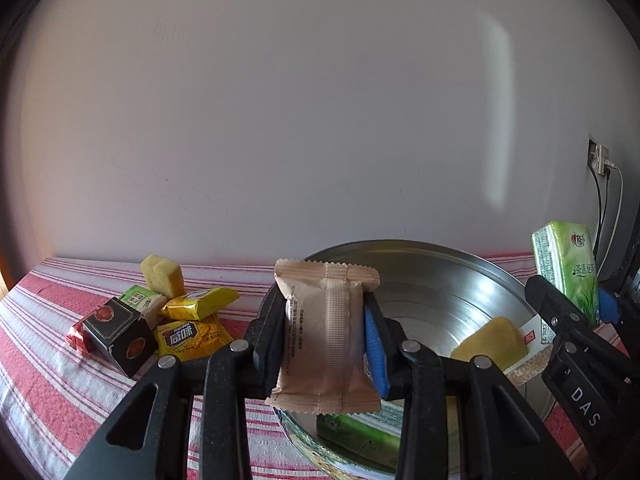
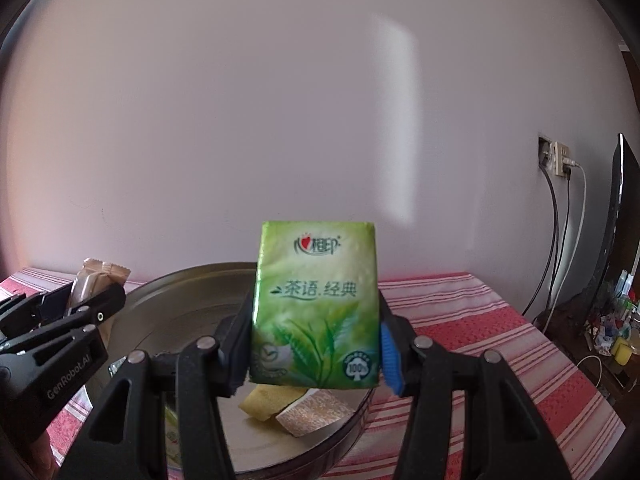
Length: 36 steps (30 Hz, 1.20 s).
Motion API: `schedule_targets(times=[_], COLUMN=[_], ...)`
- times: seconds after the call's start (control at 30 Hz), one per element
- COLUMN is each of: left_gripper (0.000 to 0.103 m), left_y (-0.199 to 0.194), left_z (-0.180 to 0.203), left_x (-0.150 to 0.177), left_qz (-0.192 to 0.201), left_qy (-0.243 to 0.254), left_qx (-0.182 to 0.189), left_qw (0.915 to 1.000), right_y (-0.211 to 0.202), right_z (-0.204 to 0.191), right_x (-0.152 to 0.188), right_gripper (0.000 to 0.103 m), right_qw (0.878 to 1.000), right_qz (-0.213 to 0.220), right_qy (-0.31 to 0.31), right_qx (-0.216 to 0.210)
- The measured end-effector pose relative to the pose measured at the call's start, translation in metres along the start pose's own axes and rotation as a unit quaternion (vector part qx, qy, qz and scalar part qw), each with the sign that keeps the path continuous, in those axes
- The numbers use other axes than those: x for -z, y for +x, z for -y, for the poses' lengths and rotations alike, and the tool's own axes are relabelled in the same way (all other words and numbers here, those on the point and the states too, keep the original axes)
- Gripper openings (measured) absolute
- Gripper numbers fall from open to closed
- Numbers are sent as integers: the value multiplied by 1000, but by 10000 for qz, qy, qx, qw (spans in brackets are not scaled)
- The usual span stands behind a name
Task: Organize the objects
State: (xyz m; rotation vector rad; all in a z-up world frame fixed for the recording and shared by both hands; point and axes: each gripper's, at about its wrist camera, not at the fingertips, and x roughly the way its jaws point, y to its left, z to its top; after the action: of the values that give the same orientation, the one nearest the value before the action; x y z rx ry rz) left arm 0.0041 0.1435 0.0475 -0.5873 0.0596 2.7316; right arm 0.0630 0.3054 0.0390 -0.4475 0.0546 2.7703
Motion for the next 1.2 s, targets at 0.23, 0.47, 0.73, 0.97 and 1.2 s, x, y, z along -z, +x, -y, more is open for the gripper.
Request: schedule_targets(times=[0.23,0.47,0.73,0.97,1.2], left_gripper=[38,38,47,90,91], left_y=[3,7,10,1,-7], left_z=[2,0,14,-7,-1], left_x=[6,8,15,7,6], left_qz=[-169,-301,-460,-450,-352], left_qy=[111,211,331,-423,-301], left_qx=[9,-55,39,10,-118], left_qw=[9998,9993,9984,9981,9989], right_y=[12,11,21,2,5], right_z=[-7,-14,-13,15,26], right_x=[7,12,13,6,2], right_gripper=[53,53,60,103,103], right_qw=[9994,9990,9973,9987,9980], right_qz=[-288,-376,-574,78,107], right_qy=[-113,-163,-112,448,586], right_qx=[-121,-196,-448,-226,-191])
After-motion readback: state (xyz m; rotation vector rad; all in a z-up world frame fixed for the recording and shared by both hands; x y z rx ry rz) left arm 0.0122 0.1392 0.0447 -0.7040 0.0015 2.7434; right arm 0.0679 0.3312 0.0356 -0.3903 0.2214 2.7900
